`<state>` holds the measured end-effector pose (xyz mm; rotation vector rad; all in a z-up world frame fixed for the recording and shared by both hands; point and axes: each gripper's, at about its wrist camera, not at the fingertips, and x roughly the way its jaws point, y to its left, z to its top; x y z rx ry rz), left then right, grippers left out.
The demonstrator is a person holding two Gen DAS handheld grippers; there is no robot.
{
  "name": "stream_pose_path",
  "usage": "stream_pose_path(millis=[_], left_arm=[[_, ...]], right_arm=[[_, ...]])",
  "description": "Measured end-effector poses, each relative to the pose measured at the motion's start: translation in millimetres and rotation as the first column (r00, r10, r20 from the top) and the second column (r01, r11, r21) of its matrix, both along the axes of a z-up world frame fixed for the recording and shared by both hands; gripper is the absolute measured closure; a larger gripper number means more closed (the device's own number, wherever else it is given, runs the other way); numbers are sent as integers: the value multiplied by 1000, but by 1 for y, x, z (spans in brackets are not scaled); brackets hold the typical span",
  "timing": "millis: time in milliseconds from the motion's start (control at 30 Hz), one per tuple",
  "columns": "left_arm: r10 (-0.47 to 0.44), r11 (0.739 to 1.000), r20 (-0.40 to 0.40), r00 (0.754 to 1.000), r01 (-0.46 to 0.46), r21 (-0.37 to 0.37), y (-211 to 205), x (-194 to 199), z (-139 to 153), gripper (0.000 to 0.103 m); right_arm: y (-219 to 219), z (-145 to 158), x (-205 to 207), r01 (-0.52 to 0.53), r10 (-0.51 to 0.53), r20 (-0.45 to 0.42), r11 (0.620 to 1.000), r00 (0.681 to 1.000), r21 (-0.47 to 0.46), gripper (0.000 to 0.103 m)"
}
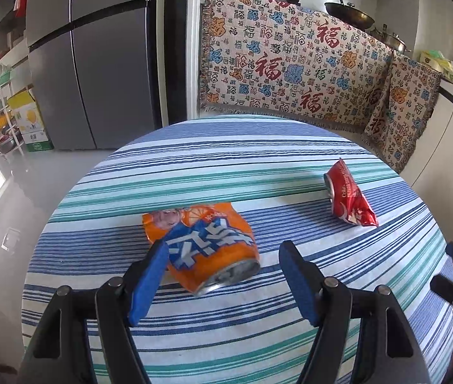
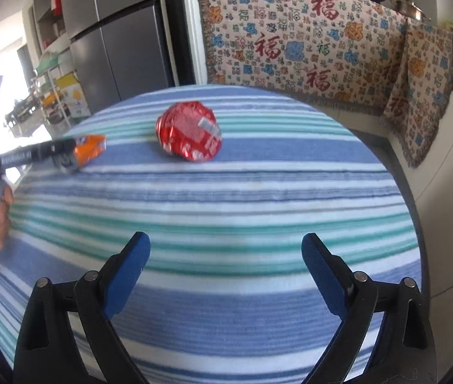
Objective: Collect trash
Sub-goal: 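Grasp the orange Fanta can with the left tool while the right tool grasps the red Coke can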
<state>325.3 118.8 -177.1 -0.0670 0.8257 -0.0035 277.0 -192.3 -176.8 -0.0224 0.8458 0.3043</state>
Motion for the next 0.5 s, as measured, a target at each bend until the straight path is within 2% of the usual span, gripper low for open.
stream_pose_path(millis=[100,233,467,500], left_arm=[[3,999,-14,1000,-3,32,6,7,-6,30],[-20,999,-14,1000,20,46,9,15,-9,29],[-67,998,2,998,67,21,17,17,-6,29],[-73,997,6,997,73,21,18,16,-6,29]], right_arm=[[21,7,35,-37,36,-4,999,999,-1,4],[63,-1,74,-108,106,-28,989,994,-101,4],[113,-25,113,-107,92,-69,959,993,-261,5],[116,-28,116,-98,80,-75,954,994,-285,12]])
